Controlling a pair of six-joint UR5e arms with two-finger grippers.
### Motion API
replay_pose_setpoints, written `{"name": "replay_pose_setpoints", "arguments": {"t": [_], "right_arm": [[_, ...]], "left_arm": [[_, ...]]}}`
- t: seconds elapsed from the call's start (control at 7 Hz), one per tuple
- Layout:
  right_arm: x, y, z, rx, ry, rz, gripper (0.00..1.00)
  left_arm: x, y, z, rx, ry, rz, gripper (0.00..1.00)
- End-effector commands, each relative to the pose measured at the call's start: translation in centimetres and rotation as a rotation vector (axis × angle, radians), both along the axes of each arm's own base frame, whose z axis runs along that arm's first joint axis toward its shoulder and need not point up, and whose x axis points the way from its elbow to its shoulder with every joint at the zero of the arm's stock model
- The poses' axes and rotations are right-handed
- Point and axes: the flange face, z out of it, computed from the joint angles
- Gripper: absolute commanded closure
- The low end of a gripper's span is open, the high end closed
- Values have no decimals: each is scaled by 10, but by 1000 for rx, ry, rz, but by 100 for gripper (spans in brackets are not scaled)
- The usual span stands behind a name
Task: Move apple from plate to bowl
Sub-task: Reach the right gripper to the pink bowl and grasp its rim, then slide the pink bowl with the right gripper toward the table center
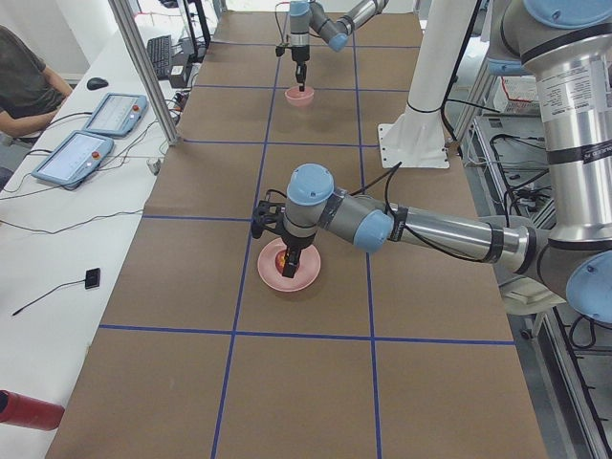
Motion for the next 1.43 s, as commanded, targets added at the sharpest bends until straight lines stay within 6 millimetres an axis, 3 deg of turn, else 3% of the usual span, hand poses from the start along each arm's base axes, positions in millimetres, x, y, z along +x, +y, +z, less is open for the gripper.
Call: {"name": "replay_pose_setpoints", "arguments": {"t": [0.0, 0.14, 0.29, 0.71, 1.29], "right_arm": [[-75, -55, -50, -50, 93, 99, 100], [-100, -78, -71, -85, 107, 127, 100], [-109, -92, -84, -90, 111, 134, 100], [-122, -97, -74, -89, 92, 137, 100], [-138, -83, -74, -87, 94, 111, 100]], "left_arm": [[4, -5, 1, -2, 2, 8, 2], [4, -5, 0, 1, 2, 8, 2], [5, -5, 0, 1, 2, 9, 2], [6, -5, -1, 7, 3, 12, 2], [7, -5, 0, 4, 2, 15, 2]]}}
